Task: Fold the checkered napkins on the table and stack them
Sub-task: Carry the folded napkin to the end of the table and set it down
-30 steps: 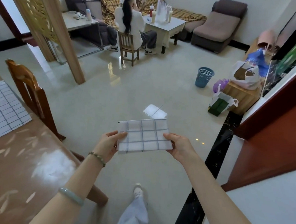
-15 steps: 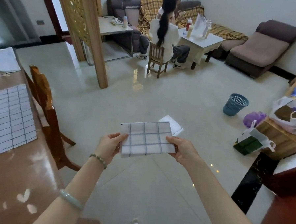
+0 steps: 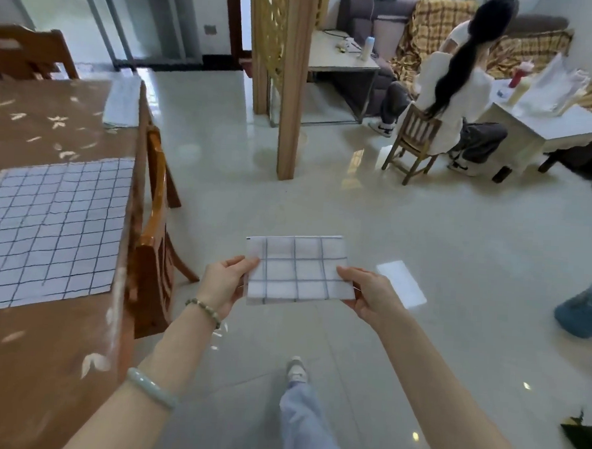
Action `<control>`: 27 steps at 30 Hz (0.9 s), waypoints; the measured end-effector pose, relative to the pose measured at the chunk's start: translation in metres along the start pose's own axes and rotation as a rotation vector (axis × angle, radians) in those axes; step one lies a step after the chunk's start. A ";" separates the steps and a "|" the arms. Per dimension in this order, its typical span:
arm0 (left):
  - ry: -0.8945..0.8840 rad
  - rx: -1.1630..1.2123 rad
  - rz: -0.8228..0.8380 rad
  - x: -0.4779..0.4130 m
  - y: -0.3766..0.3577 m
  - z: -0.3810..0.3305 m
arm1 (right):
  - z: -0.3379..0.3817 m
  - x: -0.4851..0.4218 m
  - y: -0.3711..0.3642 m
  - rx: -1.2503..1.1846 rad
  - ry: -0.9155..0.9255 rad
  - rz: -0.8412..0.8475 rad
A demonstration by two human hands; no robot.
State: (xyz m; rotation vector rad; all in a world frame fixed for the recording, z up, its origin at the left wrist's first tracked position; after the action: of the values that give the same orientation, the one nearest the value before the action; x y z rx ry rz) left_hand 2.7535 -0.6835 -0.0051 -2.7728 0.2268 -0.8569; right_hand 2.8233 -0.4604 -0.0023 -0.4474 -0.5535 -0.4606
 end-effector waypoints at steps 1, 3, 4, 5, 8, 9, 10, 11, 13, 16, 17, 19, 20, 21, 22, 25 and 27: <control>-0.007 0.003 -0.031 -0.014 -0.002 -0.008 | 0.011 -0.018 -0.006 0.015 -0.011 0.020; -0.020 0.031 -0.095 -0.040 -0.009 -0.026 | 0.035 -0.056 -0.019 0.046 -0.037 0.060; -0.027 0.051 -0.118 -0.051 -0.012 -0.035 | 0.047 -0.071 -0.026 0.063 -0.044 0.080; -0.035 0.064 -0.139 -0.063 -0.016 -0.044 | 0.060 -0.088 -0.033 0.081 -0.052 0.106; -0.064 0.089 -0.184 -0.094 -0.028 -0.070 | 0.097 -0.134 -0.052 0.140 -0.049 0.169; -0.070 0.094 -0.195 -0.105 -0.032 -0.078 | 0.108 -0.148 -0.059 0.147 -0.043 0.183; -0.073 0.100 -0.207 -0.116 -0.036 -0.085 | 0.117 -0.161 -0.065 0.156 -0.038 0.191; -0.078 0.102 -0.220 -0.126 -0.039 -0.092 | 0.126 -0.174 -0.072 0.165 -0.038 0.196; -0.089 0.111 -0.253 -0.144 -0.043 -0.107 | 0.140 -0.199 -0.086 0.180 -0.048 0.211; -0.104 0.156 -0.302 -0.175 -0.038 -0.128 | 0.156 -0.237 -0.111 0.224 -0.078 0.254; -0.106 0.169 -0.317 -0.186 -0.034 -0.134 | 0.160 -0.249 -0.120 0.243 -0.084 0.266; -0.110 0.189 -0.338 -0.211 -0.027 -0.148 | 0.169 -0.277 -0.140 0.262 -0.095 0.293; -0.114 0.193 -0.340 -0.223 -0.024 -0.155 | 0.173 -0.291 -0.151 0.259 -0.099 0.305; -0.118 0.199 -0.344 -0.237 -0.021 -0.163 | 0.178 -0.305 -0.162 0.254 -0.103 0.315; -0.121 0.206 -0.349 -0.250 -0.019 -0.173 | 0.184 -0.321 -0.174 0.255 -0.107 0.320; -0.154 0.201 -0.379 -0.294 -0.005 -0.206 | 0.200 -0.368 -0.214 0.267 -0.116 0.337; -0.172 0.194 -0.401 -0.321 0.005 -0.230 | 0.212 -0.395 -0.242 0.280 -0.120 0.364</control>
State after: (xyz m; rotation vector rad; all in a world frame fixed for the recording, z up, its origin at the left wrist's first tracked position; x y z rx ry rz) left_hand 2.3598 -0.6590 0.0061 -2.7239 -0.4326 -0.6712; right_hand 2.3149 -0.4313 -0.0062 -0.2986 -0.6271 -0.0059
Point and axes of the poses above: each hand's wrist, its own x-axis away from the middle knuckle, its own y-axis out of the back of the hand, z = x × y, the point moved 2 cm from there along -x, towards the middle knuckle, and after that the axes turned 3 degrees about z, right-handed, at the moved point
